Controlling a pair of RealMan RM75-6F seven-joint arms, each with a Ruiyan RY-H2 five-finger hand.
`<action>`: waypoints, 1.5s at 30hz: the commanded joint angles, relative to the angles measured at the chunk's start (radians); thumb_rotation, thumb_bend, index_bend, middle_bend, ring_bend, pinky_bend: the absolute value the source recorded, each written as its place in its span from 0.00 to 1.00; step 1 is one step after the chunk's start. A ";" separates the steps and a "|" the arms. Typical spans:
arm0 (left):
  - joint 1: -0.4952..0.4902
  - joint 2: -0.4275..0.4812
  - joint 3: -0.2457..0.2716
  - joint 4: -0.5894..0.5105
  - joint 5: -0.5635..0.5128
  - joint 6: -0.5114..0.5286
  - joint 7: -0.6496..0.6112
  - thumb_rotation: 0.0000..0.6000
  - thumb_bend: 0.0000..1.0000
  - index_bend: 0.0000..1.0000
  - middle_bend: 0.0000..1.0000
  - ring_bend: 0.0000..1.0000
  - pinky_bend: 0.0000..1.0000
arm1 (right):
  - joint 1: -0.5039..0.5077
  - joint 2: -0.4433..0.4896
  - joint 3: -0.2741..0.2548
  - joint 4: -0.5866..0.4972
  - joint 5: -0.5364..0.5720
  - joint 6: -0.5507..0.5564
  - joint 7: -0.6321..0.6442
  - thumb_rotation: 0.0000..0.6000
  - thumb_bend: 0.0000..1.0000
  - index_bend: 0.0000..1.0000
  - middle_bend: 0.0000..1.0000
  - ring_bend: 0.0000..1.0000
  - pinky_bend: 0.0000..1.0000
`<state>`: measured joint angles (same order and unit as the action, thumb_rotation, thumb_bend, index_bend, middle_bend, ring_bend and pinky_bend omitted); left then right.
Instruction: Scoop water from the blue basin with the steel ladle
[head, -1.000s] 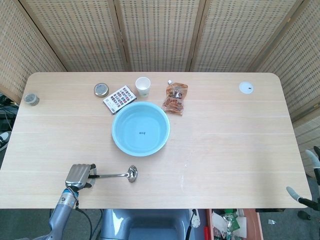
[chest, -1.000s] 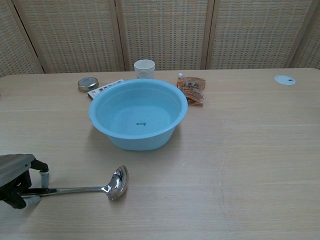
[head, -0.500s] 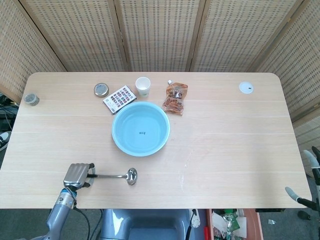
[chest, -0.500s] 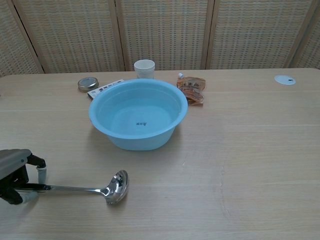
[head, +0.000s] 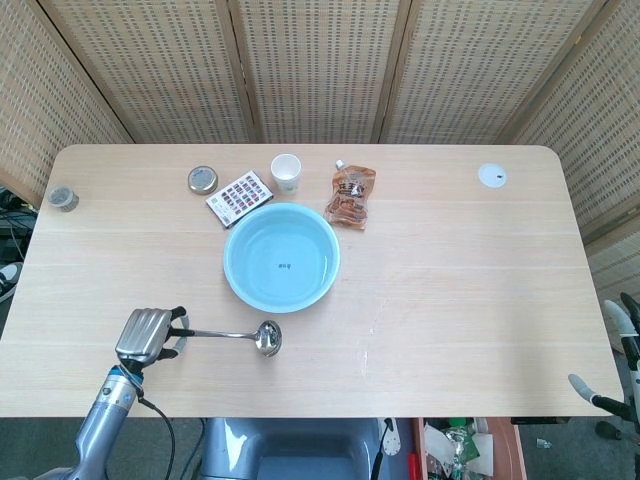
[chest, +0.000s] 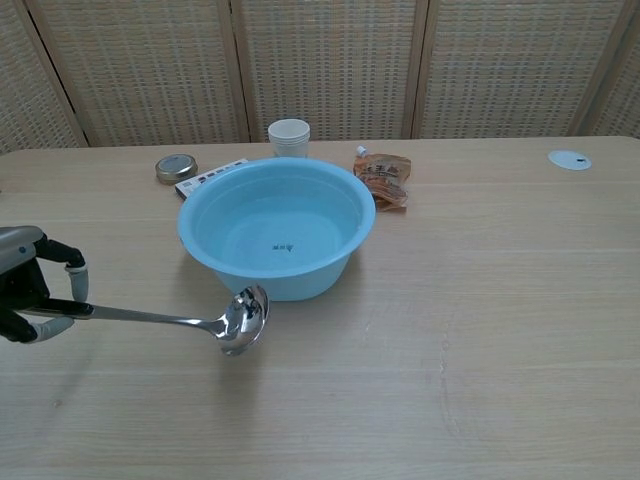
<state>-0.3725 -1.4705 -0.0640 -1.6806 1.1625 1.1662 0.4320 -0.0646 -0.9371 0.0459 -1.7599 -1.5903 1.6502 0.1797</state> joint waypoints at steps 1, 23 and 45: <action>-0.017 0.044 -0.027 -0.063 -0.003 -0.005 -0.005 1.00 0.41 0.90 1.00 0.95 1.00 | 0.000 0.000 0.002 0.000 0.005 -0.001 0.001 1.00 0.00 0.00 0.00 0.00 0.00; -0.452 0.219 -0.284 -0.146 -0.519 -0.139 0.450 1.00 0.41 0.90 1.00 0.95 1.00 | 0.036 -0.014 0.034 -0.005 0.097 -0.073 -0.048 1.00 0.00 0.00 0.00 0.00 0.00; -0.811 0.136 -0.153 0.178 -0.845 -0.303 0.635 1.00 0.44 0.90 1.00 0.95 1.00 | 0.045 -0.022 0.063 0.024 0.159 -0.092 -0.034 1.00 0.00 0.00 0.00 0.00 0.00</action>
<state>-1.1669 -1.3225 -0.2290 -1.5177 0.3347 0.8626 1.0528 -0.0195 -0.9583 0.1085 -1.7357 -1.4311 1.5581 0.1453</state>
